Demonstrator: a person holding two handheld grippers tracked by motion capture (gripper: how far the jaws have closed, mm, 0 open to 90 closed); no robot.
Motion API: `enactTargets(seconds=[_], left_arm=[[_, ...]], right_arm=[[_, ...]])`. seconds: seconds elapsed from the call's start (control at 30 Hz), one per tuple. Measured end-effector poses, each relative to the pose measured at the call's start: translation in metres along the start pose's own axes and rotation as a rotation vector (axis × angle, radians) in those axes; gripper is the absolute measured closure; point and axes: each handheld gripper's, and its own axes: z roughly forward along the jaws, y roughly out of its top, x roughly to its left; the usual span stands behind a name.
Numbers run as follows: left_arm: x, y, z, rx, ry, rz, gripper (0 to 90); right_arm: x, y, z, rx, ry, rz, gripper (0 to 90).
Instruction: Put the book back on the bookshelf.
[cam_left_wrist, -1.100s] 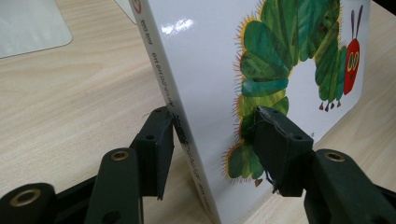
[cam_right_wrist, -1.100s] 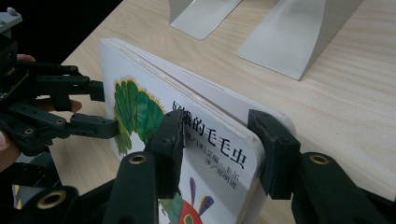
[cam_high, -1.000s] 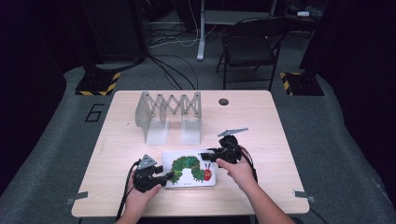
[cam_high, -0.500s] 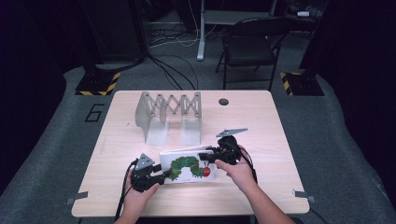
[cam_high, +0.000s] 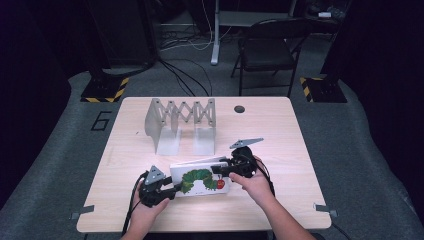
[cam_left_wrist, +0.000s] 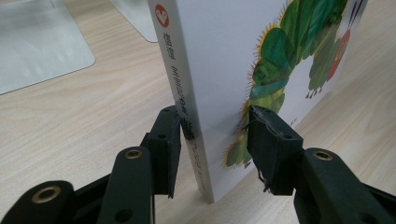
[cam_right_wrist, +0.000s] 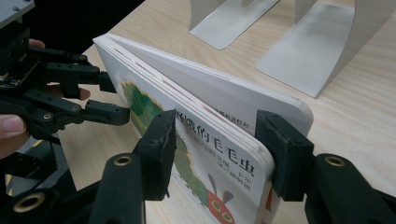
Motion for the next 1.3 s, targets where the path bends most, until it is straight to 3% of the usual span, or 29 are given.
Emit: enactTargets(seconds=[0.33, 0.53, 0.67, 0.8, 1.07, 1.3], left_arm=[[-0.003, -0.001, -0.001, 0.01, 0.001, 0.01, 53.9], [-0.008, -0.001, -0.004, 0.02, -0.015, 0.041, 53.8], [-0.011, -0.002, -0.006, 0.024, -0.036, 0.06, 53.3], [-0.011, -0.004, -0.005, 0.007, -0.042, 0.051, 52.3], [-0.011, -0.004, -0.007, 0.023, -0.084, 0.052, 51.1], [-0.011, -0.003, -0.008, 0.036, -0.102, 0.086, 52.3]], right_arm=[[0.004, 0.002, 0.0, 0.028, -0.007, -0.002, 45.4], [0.007, -0.003, -0.003, 0.05, -0.045, -0.062, 44.8], [0.006, -0.013, -0.005, 0.051, -0.055, -0.058, 43.0], [0.004, -0.019, -0.006, 0.043, -0.048, -0.035, 42.5], [0.004, -0.024, -0.004, 0.039, -0.056, -0.064, 40.5], [0.003, -0.028, -0.003, 0.061, -0.067, -0.078, 40.4]])
